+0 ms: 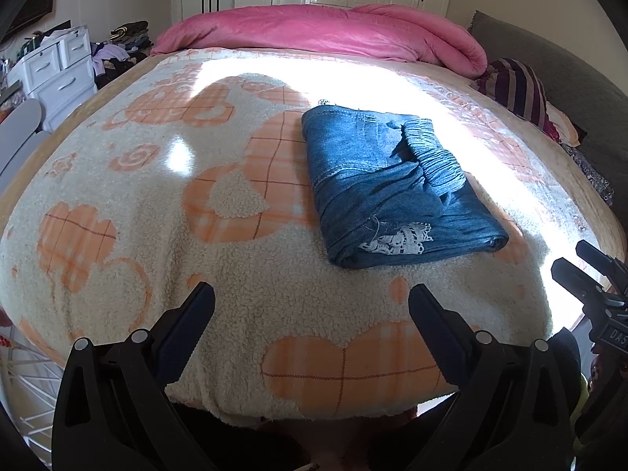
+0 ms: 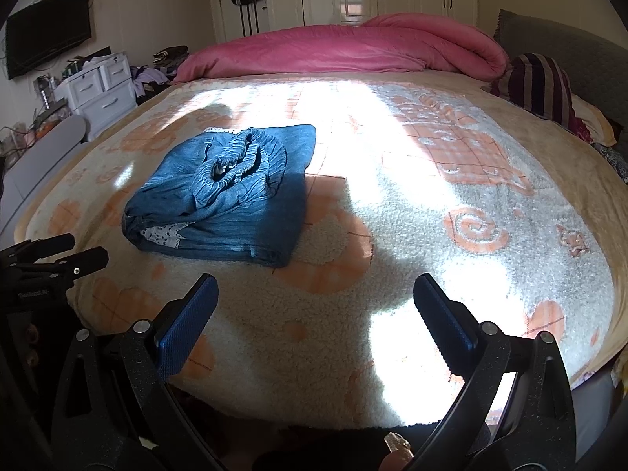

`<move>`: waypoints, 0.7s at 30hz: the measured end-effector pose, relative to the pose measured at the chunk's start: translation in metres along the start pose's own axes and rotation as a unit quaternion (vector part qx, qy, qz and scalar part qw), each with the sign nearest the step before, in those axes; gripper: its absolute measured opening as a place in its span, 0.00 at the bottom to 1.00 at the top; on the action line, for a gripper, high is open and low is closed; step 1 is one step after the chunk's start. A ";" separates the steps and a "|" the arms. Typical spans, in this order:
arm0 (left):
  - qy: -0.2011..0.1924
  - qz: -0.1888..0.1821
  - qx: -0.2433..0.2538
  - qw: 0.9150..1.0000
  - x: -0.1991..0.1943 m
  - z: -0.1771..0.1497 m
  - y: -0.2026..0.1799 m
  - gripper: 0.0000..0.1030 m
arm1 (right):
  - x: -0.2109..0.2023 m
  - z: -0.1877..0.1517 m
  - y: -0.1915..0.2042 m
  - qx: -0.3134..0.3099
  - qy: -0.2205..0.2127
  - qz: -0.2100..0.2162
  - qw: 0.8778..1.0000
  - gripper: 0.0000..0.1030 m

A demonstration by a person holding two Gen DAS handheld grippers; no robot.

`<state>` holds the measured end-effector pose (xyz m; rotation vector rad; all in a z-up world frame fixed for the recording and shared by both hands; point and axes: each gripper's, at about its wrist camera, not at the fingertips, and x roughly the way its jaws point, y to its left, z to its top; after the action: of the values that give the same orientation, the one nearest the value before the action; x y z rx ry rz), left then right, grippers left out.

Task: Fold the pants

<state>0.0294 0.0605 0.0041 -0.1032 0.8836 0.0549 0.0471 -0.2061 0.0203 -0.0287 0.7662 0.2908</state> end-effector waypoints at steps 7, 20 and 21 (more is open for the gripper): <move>0.004 0.001 -0.001 1.000 0.002 0.000 0.001 0.96 | -0.002 0.001 -0.005 0.007 -0.002 -0.010 1.000 0.91; 0.028 0.029 -0.008 0.999 0.006 -0.002 0.005 0.96 | -0.004 0.003 -0.010 0.010 0.002 -0.019 1.000 0.91; 0.032 0.035 -0.006 0.999 0.007 -0.003 0.006 0.96 | -0.004 0.003 -0.010 0.009 0.003 -0.020 1.000 0.91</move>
<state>0.0309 0.0662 -0.0030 -0.0861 0.9502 0.1237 0.0492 -0.2165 0.0243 -0.0286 0.7739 0.2451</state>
